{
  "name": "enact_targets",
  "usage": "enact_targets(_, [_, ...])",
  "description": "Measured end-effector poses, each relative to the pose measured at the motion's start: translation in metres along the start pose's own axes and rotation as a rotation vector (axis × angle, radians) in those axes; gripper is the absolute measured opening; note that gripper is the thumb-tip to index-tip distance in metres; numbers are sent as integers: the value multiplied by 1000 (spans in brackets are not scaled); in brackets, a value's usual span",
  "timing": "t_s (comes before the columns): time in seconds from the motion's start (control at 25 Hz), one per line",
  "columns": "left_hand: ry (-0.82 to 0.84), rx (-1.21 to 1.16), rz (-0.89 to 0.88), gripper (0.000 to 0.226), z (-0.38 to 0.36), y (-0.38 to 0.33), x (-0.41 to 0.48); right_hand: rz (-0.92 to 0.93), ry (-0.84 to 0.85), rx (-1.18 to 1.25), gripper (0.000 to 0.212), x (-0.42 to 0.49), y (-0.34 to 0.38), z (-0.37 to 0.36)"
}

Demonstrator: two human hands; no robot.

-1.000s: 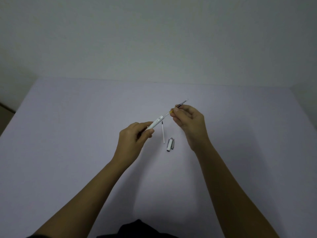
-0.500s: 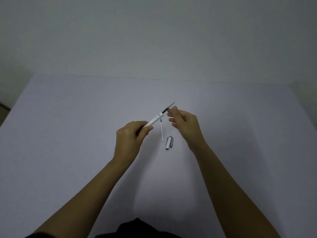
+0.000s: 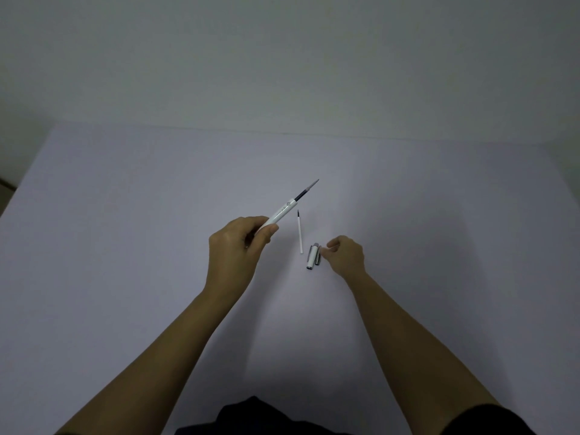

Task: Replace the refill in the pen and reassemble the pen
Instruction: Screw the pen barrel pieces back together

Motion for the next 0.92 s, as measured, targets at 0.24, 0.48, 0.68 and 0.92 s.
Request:
enact_targets(0.24, [1, 3, 12, 13, -3, 3, 1, -9, -7, -81, 33, 2, 0, -3])
enact_targets(0.48, [20, 12, 8, 12, -5, 5, -2, -38, -19, -92, 22, -1, -2, 9])
enact_targets(0.68, [55, 29, -10, 11, -1, 13, -7, -84, 28, 752, 15, -8, 26, 42])
enact_targets(0.92, [106, 38, -39, 12, -1, 16, -12, 2, 126, 1124, 12, -33, 61, 73])
Point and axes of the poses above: each hand's wrist, its own x-axis towards the middle knuckle, its own z-axis out of the back of the hand, y = z × x, the point moved 4 cm from there along x, towards the middle knuckle, and after that the axes turned 5 degrees about -y, right-handed, at the moved point
